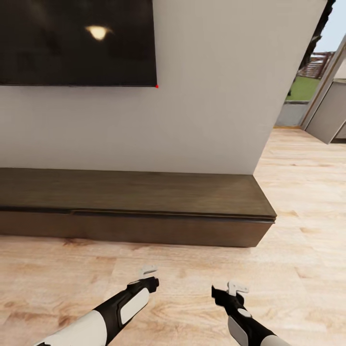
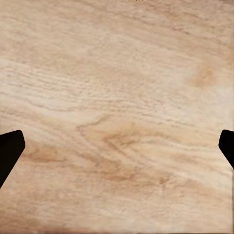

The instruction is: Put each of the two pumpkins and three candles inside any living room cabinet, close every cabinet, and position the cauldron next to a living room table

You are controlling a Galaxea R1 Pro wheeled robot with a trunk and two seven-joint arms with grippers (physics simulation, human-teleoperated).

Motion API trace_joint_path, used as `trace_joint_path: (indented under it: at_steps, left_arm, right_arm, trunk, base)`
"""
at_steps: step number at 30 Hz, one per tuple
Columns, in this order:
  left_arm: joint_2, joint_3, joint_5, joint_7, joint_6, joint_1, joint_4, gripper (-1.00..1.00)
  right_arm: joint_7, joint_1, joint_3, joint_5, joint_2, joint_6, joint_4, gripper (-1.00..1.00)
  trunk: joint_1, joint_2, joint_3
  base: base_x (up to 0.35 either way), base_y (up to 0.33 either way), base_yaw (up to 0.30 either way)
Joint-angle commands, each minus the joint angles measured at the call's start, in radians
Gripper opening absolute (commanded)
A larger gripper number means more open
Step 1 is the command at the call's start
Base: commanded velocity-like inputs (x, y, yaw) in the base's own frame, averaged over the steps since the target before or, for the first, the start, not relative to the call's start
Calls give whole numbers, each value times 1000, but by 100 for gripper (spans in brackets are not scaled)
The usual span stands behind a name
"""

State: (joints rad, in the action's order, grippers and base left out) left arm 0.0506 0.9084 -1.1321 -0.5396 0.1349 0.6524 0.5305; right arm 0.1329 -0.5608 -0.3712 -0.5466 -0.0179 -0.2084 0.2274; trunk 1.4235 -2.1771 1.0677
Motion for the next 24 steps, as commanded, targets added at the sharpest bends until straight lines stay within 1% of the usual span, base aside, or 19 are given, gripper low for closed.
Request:
trace_joint_path:
  at_steps: [1, 4, 11, 15, 17, 22, 24]
  left_arm:
    - [-1, 4, -5, -7, 3, 1, 1, 100]
    - [0, 3, -8, -6, 4, 1, -1, 100]
    - [7, 10, -10, -9, 8, 1, -3, 100]
    - [7, 3, -11, -9, 45, 1, -7, 100]
    - [5, 0, -11, -7, 57, 1, -18, 100]
    - [8, 3, -11, -4, 66, 1, -67, 100]
    - [12, 4, -10, -5, 67, 1, -73, 100]
  right_arm:
    - [5, -1, -9, -10, 1, 12, 0, 100]
    - [4, -1, -12, -13, 0, 30, 1, 100]
    - [5, -1, -10, -14, 1, 44, -2, 100]
    - [4, -1, -11, -15, 0, 88, -8, 100]
    - [4, -1, -9, -18, 1, 98, -10, 100]
    - [3, -1, -9, -63, 1, 94, -13, 100]
    - [2, -1, -9, -69, 1, 94, -13, 100]
  trunk:
    - [-4, 7, -2]
    - [-16, 28, -12]
    - [-42, 77, -34]
    - [-58, 105, -46]
    - [-65, 119, -53]
    - [-85, 154, -68]
    - [-92, 168, -75]
  base:
    - [0, 0, 0]
    - [0, 0, 0]
    - [0, 0, 0]
    - [0, 0, 0]
    - [0, 0, 0]
    - [0, 0, 0]
    - [0, 0, 0]
